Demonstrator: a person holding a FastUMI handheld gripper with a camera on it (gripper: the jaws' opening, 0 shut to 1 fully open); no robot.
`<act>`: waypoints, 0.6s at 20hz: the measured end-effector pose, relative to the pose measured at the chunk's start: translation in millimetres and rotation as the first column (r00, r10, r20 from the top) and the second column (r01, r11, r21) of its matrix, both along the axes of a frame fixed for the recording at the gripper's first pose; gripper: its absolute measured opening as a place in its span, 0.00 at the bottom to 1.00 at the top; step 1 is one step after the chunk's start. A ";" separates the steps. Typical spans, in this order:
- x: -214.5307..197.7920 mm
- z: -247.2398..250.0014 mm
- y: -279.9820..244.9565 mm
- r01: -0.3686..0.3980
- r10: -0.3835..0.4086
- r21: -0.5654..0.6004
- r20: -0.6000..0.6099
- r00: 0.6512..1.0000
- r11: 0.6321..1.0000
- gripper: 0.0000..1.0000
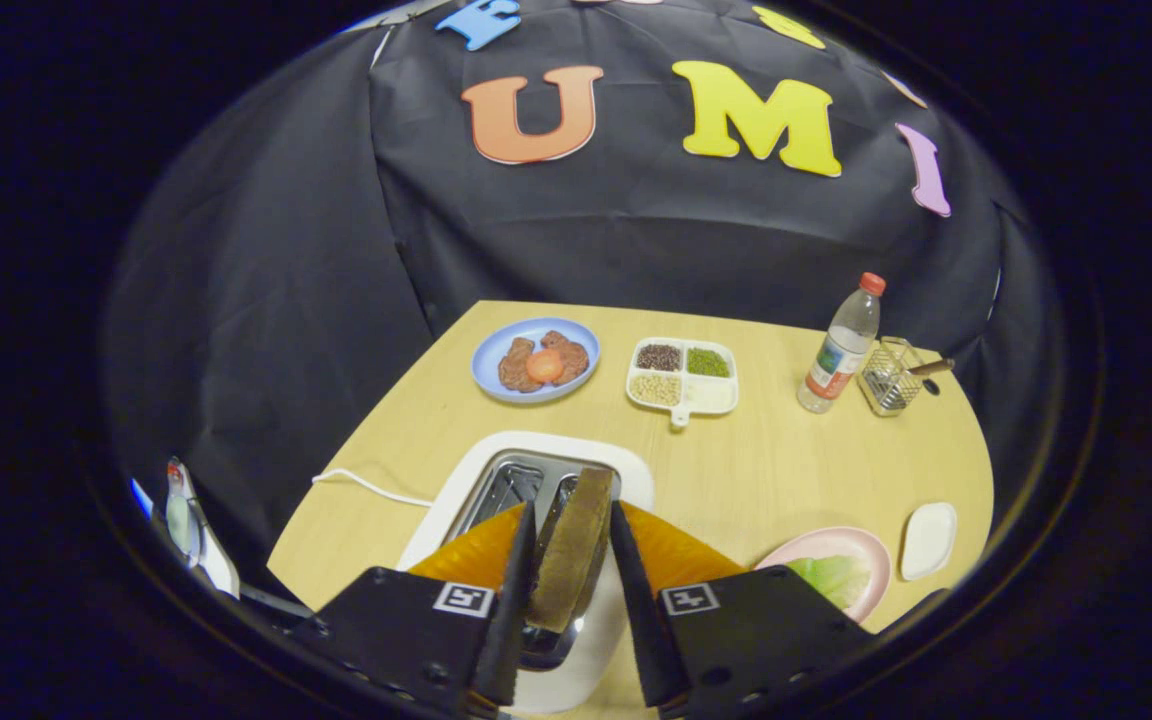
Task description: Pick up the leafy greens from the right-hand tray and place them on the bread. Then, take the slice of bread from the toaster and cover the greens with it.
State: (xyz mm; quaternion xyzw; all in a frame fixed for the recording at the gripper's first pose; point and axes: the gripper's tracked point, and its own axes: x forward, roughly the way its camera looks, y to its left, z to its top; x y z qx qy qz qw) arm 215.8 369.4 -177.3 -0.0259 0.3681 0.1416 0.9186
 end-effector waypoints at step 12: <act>-25.7 51.8 -5.5 0.038 -0.038 0.050 0.003 0.999 0.998 0.12</act>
